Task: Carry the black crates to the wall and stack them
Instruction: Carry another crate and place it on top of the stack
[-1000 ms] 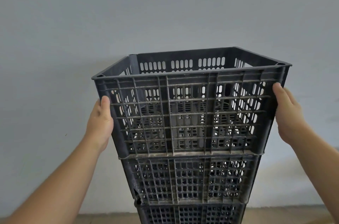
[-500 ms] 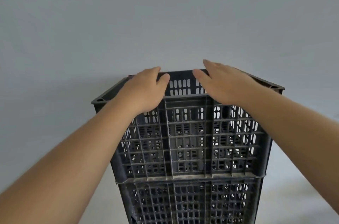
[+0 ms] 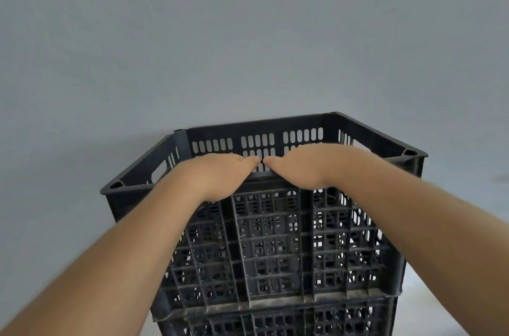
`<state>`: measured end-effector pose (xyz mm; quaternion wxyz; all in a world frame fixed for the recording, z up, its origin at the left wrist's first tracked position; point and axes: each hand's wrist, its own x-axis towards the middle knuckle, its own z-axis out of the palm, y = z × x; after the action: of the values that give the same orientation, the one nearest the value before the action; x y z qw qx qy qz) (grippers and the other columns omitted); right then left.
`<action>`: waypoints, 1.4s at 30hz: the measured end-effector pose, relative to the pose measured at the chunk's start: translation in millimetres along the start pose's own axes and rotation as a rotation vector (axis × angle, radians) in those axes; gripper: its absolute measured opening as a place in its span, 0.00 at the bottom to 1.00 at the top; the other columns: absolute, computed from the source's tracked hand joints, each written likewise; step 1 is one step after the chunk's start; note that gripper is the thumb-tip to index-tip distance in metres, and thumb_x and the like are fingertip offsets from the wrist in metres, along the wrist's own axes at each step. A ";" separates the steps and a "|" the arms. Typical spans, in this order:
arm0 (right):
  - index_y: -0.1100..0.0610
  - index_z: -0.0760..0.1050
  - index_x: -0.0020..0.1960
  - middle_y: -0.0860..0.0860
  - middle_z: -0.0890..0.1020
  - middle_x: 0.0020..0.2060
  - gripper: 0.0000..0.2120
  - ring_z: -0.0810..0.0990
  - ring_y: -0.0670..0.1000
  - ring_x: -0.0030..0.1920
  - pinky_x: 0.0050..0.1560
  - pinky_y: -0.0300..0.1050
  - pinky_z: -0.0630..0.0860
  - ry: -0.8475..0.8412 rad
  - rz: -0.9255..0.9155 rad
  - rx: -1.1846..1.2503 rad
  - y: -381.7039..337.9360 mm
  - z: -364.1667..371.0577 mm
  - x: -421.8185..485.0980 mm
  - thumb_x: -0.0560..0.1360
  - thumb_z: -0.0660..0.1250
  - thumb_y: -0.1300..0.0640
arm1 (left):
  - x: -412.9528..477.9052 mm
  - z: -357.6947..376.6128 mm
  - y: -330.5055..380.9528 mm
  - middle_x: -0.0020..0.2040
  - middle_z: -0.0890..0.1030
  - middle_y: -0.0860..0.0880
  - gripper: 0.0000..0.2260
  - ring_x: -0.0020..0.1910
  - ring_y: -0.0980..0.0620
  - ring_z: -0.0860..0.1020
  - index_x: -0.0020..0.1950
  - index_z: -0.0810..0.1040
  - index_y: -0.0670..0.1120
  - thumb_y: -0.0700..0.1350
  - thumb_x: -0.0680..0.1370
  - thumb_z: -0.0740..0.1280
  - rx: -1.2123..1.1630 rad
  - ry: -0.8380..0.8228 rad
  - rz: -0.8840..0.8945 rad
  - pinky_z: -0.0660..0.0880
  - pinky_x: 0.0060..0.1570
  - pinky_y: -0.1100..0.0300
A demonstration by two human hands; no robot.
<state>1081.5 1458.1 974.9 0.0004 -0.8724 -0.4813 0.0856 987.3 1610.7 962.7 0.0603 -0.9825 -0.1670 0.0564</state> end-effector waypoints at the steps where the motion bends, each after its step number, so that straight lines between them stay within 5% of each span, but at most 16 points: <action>1: 0.48 0.53 0.84 0.53 0.67 0.79 0.24 0.68 0.57 0.76 0.74 0.54 0.62 -0.011 -0.019 -0.052 0.9 0.8 2.9 0.88 0.44 0.51 | 0.2 0.2 0.8 0.81 0.64 0.48 0.23 0.74 0.43 0.70 0.83 0.54 0.55 0.44 0.87 0.50 0.013 0.000 0.003 0.69 0.71 0.45; 3: 0.51 0.59 0.80 0.54 0.76 0.68 0.21 0.76 0.57 0.67 0.66 0.52 0.69 -0.010 -0.056 -0.160 3.5 3.0 8.6 0.88 0.48 0.56 | -0.2 0.2 2.4 0.81 0.65 0.48 0.22 0.75 0.43 0.68 0.83 0.55 0.55 0.46 0.88 0.49 0.022 -0.004 0.001 0.68 0.71 0.46; 6: 0.52 0.69 0.52 0.47 0.73 0.43 0.09 0.75 0.48 0.45 0.54 0.47 0.68 0.015 -0.058 -0.181 10.2 3.8 16.3 0.87 0.51 0.58 | 0.1 -0.8 2.9 0.77 0.69 0.48 0.20 0.72 0.43 0.71 0.80 0.60 0.55 0.47 0.88 0.50 0.019 -0.003 0.005 0.69 0.69 0.46; 9: 0.50 0.65 0.42 0.46 0.71 0.40 0.15 0.70 0.44 0.39 0.49 0.45 0.67 0.041 -0.063 -0.169 9.2 2.8 18.0 0.86 0.51 0.59 | 0.3 -0.4 2.6 0.75 0.72 0.48 0.18 0.69 0.44 0.74 0.77 0.64 0.54 0.46 0.88 0.51 0.020 -0.020 0.004 0.71 0.67 0.46; 12: 0.54 0.67 0.45 0.48 0.71 0.39 0.11 0.72 0.47 0.40 0.42 0.43 0.67 0.076 -0.066 -0.215 12.5 5.8 24.2 0.85 0.52 0.62 | -0.4 -5.0 4.8 0.74 0.74 0.49 0.17 0.69 0.45 0.74 0.75 0.67 0.55 0.48 0.88 0.49 -0.031 -0.052 -0.018 0.70 0.67 0.49; 15: 0.57 0.70 0.53 0.51 0.75 0.43 0.09 0.77 0.53 0.49 0.50 0.45 0.70 0.087 -0.105 -0.226 16.5 4.4 27.4 0.86 0.52 0.61 | 0.6 -13.8 7.4 0.74 0.74 0.51 0.19 0.70 0.47 0.73 0.73 0.71 0.58 0.54 0.88 0.47 -0.107 -0.115 -0.038 0.67 0.70 0.48; 18: 0.55 0.72 0.61 0.55 0.80 0.62 0.15 0.77 0.56 0.64 0.63 0.50 0.71 0.020 -0.146 -0.165 20.5 -3.5 23.3 0.88 0.47 0.54 | 1.6 -20.7 11.0 0.76 0.73 0.53 0.20 0.72 0.50 0.71 0.70 0.74 0.62 0.59 0.87 0.46 -0.157 -0.147 -0.059 0.62 0.73 0.48; 21: 0.53 0.63 0.80 0.52 0.66 0.80 0.26 0.63 0.54 0.79 0.76 0.50 0.59 0.051 -0.122 -0.039 35.4 -17.3 23.2 0.88 0.44 0.45 | 5.7 -27.1 -3.4 0.81 0.63 0.57 0.25 0.80 0.53 0.60 0.80 0.66 0.58 0.63 0.85 0.50 -0.256 -0.127 -0.129 0.54 0.76 0.51; 28: 0.55 0.57 0.83 0.52 0.62 0.81 0.31 0.61 0.54 0.80 0.78 0.51 0.55 0.274 0.076 0.049 111.5 -60.2 55.1 0.86 0.47 0.40 | 31.9 -40.9 -99.8 0.81 0.64 0.57 0.25 0.79 0.52 0.61 0.80 0.66 0.59 0.62 0.83 0.61 -0.475 0.050 -0.174 0.55 0.78 0.48; 32: 0.53 0.55 0.83 0.50 0.60 0.82 0.33 0.59 0.53 0.81 0.79 0.50 0.54 0.216 0.193 0.066 147.1 -55.0 70.1 0.84 0.48 0.36 | 52.2 -37.9 -146.2 0.80 0.66 0.57 0.27 0.78 0.52 0.63 0.80 0.65 0.58 0.61 0.82 0.62 -0.470 0.041 -0.173 0.56 0.77 0.51; 35: 0.53 0.54 0.83 0.48 0.60 0.81 0.44 0.61 0.54 0.80 0.78 0.49 0.55 0.191 0.234 0.102 158.0 -46.0 76.0 0.76 0.48 0.26 | 66.7 -28.2 -169.1 0.80 0.65 0.56 0.27 0.78 0.52 0.64 0.81 0.64 0.58 0.62 0.83 0.61 -0.375 0.046 -0.159 0.57 0.76 0.52; 37: 0.54 0.52 0.84 0.50 0.57 0.83 0.41 0.58 0.53 0.81 0.78 0.48 0.54 0.169 0.269 0.144 163.6 -36.9 77.8 0.79 0.51 0.30 | 76.2 -15.9 -179.9 0.82 0.62 0.55 0.28 0.79 0.52 0.62 0.82 0.61 0.58 0.62 0.83 0.60 -0.321 0.033 -0.164 0.57 0.77 0.53; 40: 0.50 0.46 0.85 0.43 0.51 0.82 0.60 0.52 0.49 0.83 0.80 0.48 0.49 0.136 0.289 0.187 178.8 -22.8 84.8 0.63 0.47 0.16 | 89.1 6.8 -190.0 0.84 0.56 0.54 0.29 0.81 0.52 0.58 0.83 0.59 0.56 0.63 0.83 0.58 -0.282 0.028 -0.148 0.53 0.78 0.53; 42: 0.48 0.47 0.84 0.41 0.52 0.81 0.55 0.55 0.50 0.82 0.79 0.48 0.51 0.143 0.307 0.253 185.0 -19.3 92.0 0.66 0.50 0.19 | 94.0 16.6 -192.5 0.84 0.55 0.55 0.29 0.82 0.53 0.55 0.83 0.59 0.57 0.64 0.82 0.56 -0.325 0.064 -0.130 0.51 0.77 0.54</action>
<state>1287.7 1437.7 964.9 0.1312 -0.9323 -0.3269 0.0823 1011.4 1824.2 964.3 -0.0904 -0.9677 -0.2351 -0.0064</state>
